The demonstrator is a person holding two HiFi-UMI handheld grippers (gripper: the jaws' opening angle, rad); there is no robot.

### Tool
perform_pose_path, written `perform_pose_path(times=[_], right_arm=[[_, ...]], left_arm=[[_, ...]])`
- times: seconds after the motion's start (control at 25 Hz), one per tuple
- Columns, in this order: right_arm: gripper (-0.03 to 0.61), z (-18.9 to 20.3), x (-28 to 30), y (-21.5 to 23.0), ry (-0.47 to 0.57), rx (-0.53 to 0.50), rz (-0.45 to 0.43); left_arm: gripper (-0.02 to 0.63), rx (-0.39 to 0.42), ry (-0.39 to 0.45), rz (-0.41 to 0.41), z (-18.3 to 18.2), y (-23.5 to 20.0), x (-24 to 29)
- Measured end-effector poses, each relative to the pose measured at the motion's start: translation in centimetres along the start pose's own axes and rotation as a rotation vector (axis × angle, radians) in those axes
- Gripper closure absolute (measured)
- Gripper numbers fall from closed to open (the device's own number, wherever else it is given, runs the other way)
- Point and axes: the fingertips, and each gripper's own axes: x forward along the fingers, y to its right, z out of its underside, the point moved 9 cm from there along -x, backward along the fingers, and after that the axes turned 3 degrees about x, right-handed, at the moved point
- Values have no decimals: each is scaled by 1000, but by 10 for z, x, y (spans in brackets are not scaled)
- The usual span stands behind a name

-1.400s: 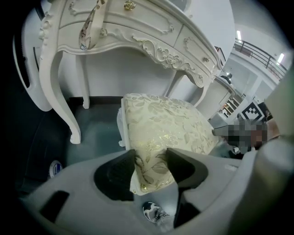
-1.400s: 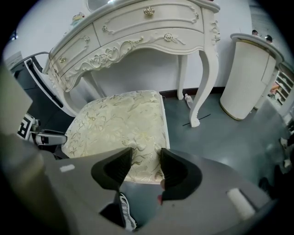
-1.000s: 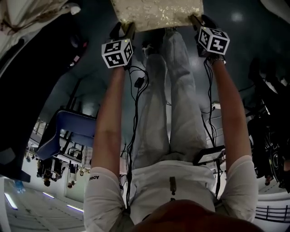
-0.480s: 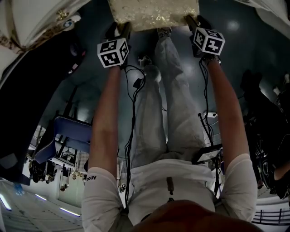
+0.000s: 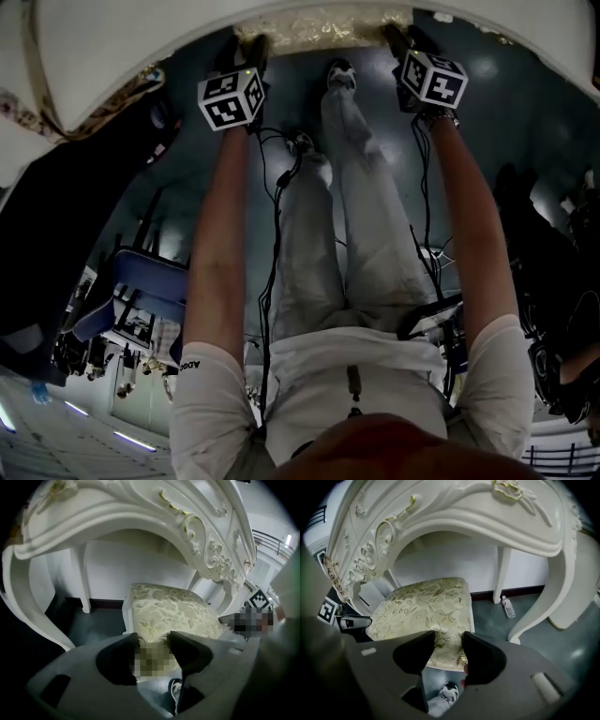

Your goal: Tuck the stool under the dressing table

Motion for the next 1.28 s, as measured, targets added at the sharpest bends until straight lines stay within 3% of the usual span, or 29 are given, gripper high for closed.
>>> perform_pose_path(times=[0.4, 0.52, 0.8, 0.84, 0.92, 1.12, 1.28], right_arm=[[371, -46, 34, 6, 57, -7, -5], [372, -49, 37, 6, 88, -8, -33], [367, -47, 24, 10, 134, -9, -1], [377, -49, 19, 8, 139, -17, 4], [427, -54, 7, 2, 149, -51, 23], [572, -45, -34, -17, 152, -104, 30], [572, -37, -79, -25, 134, -125, 4]], left_arm=[[387, -25, 81, -19, -34, -14, 36], [387, -18, 107, -14, -38, -15, 39], [387, -33, 117, 13, -42, -11, 29], [416, -18, 117, 2, -45, -10, 25], [604, 36, 111, -24, -48, -4, 12], [606, 65, 88, 31, -32, 15, -26], [606, 45, 103, 62, -28, 31, -71]])
